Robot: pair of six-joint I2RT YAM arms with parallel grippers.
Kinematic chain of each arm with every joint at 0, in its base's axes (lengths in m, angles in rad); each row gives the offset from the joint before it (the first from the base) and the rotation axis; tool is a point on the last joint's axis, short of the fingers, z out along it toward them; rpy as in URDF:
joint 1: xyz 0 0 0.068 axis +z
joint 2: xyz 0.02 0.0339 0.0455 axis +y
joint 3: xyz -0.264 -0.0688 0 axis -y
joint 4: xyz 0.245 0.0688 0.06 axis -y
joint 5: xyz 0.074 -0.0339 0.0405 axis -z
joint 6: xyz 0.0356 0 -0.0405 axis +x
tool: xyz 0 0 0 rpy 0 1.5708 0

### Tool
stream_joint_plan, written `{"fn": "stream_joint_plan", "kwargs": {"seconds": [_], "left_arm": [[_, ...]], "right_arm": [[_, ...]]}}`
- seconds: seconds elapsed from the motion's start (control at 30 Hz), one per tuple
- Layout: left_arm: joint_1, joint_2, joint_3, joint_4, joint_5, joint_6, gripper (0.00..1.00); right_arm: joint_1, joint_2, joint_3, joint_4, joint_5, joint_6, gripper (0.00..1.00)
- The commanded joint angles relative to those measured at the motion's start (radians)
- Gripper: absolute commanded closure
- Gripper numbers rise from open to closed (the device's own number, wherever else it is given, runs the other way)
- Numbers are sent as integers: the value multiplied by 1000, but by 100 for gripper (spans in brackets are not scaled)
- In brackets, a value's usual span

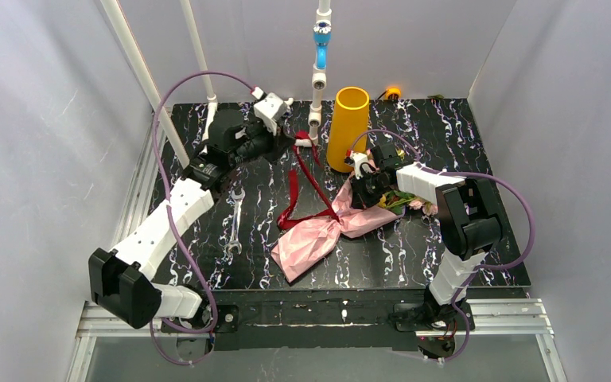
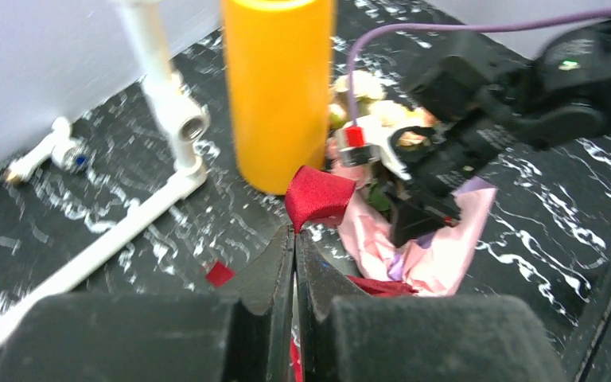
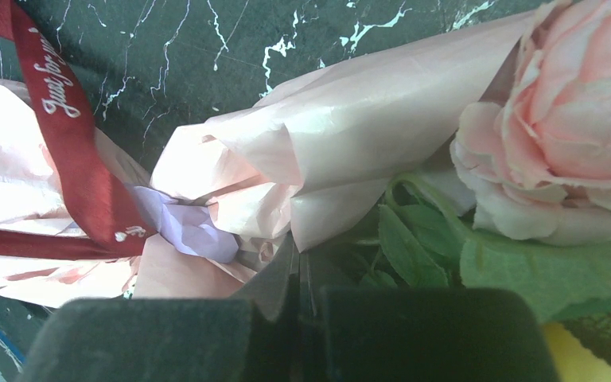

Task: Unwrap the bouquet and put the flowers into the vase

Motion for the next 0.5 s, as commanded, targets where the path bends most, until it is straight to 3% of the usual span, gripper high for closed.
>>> {"fn": "stream_joint_plan", "kwargs": {"seconds": [0.0, 0.33, 0.47], "left_arm": [[55, -35, 24, -83, -176, -95, 100], [93, -27, -38, -218, -355, -10, 100], [148, 0, -46, -272, -404, -68, 100]], "right_arm": [[-3, 96, -74, -123, 199, -79, 99], [-2, 37, -90, -146, 170, -108, 99], [4, -21, -100, -149, 167, -102, 99]]}}
